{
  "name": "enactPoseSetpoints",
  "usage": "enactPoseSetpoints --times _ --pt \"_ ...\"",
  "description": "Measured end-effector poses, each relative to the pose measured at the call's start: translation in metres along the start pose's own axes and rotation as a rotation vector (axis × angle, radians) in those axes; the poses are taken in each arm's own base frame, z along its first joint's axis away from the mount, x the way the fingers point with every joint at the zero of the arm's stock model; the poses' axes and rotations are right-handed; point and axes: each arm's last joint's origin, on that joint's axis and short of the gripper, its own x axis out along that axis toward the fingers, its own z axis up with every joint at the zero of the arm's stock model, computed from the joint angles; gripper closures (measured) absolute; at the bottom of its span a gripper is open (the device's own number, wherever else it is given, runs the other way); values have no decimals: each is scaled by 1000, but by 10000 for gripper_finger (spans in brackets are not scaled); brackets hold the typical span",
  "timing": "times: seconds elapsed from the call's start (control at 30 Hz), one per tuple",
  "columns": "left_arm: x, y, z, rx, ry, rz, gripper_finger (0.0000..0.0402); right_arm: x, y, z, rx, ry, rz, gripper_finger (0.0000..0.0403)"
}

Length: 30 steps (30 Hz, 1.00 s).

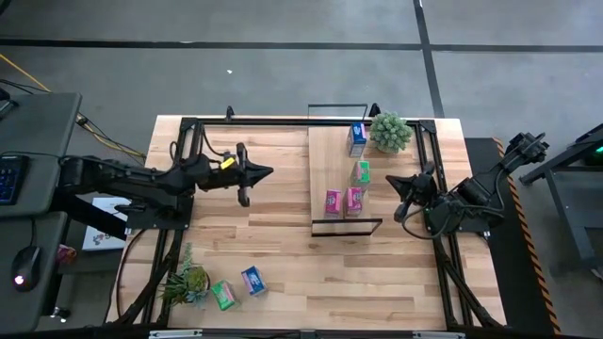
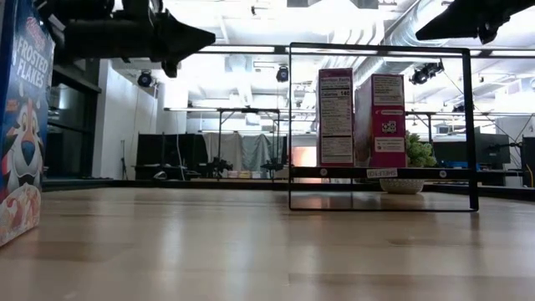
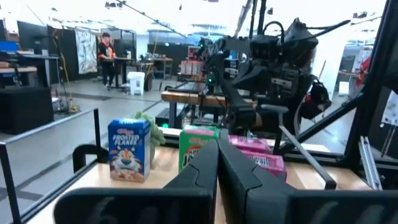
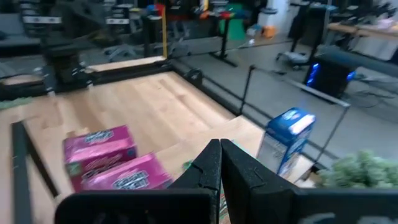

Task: Stack cereal on shelf
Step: Put the blue cereal box on the shelf aligned with the other blue cereal box

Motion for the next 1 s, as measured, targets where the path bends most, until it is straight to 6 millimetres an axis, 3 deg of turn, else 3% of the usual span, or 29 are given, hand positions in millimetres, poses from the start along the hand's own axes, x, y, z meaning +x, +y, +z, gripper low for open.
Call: enactPoseSetpoints --times 0.27,0.8,1.0 --pt "-1 1 2 -12 -3 24 402 0 -3 4 22 -87 -133 402" --pt "-1 -7 1 -74 9 -18 402 4 -3 10 101 -104 -158 402" --pt "-1 -7 3 -13 -20 -14 401 6 -4 10 83 -102 -172 402"
